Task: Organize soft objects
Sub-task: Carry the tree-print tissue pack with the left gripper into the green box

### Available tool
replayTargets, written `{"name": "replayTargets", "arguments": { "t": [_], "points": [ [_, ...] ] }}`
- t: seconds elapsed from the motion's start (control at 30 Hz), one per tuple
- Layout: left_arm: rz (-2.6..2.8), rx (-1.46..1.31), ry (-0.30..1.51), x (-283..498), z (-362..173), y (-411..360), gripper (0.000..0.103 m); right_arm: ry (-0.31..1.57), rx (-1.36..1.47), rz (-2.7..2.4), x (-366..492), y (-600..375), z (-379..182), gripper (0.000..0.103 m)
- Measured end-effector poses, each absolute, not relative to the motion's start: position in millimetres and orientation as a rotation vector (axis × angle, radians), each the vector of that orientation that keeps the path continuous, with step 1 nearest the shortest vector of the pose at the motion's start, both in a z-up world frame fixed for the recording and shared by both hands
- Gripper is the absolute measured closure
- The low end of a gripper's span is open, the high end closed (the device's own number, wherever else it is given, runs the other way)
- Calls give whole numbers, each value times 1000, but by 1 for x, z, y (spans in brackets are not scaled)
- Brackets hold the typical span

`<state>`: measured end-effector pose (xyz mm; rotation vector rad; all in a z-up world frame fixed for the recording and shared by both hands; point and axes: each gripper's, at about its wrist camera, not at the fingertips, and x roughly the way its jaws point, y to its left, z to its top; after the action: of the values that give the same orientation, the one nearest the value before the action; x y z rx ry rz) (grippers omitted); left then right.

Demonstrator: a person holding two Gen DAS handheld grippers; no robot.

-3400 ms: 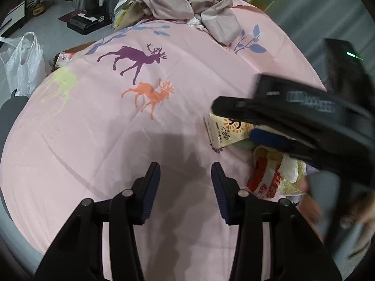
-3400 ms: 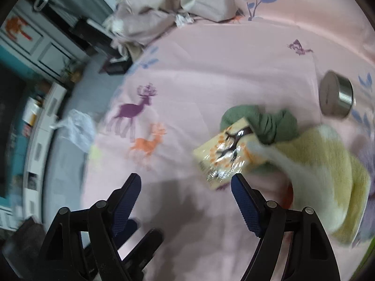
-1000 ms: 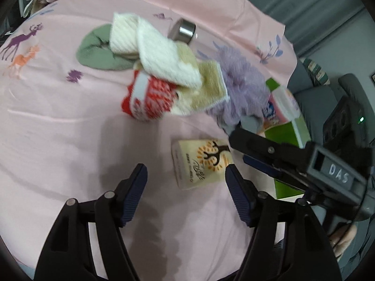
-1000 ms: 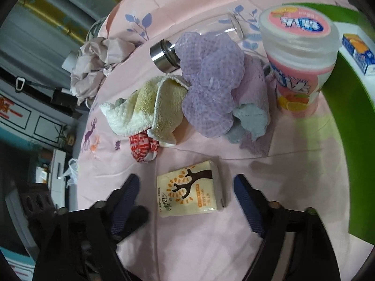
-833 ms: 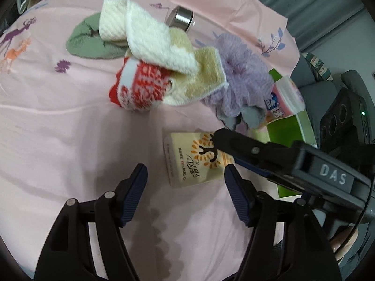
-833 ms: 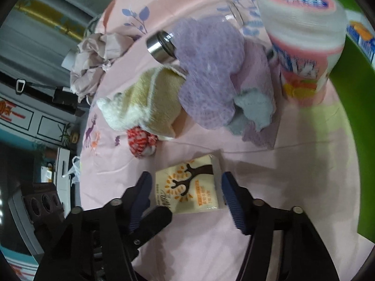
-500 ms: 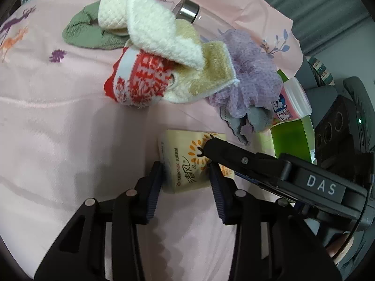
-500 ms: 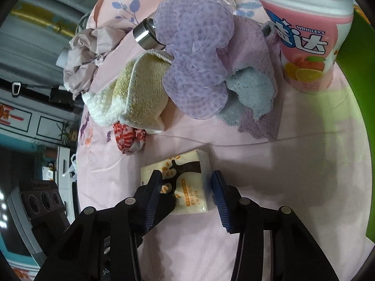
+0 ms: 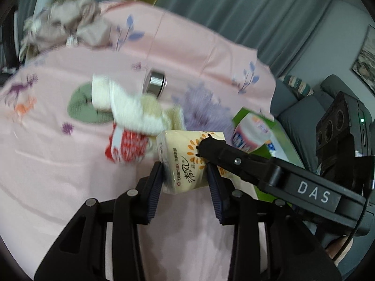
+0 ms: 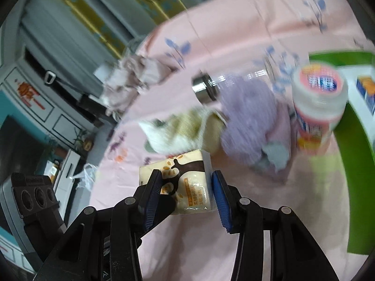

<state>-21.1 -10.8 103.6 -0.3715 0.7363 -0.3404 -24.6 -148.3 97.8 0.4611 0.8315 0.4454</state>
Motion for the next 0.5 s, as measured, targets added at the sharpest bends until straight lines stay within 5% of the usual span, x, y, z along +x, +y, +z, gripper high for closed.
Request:
{"name": "replayTargets", "arguments": {
  "t": [0.5],
  "points": [
    [-366,-307,511,-45,146,-11,68,580,420,493,-51,-152,144,56]
  ]
}}
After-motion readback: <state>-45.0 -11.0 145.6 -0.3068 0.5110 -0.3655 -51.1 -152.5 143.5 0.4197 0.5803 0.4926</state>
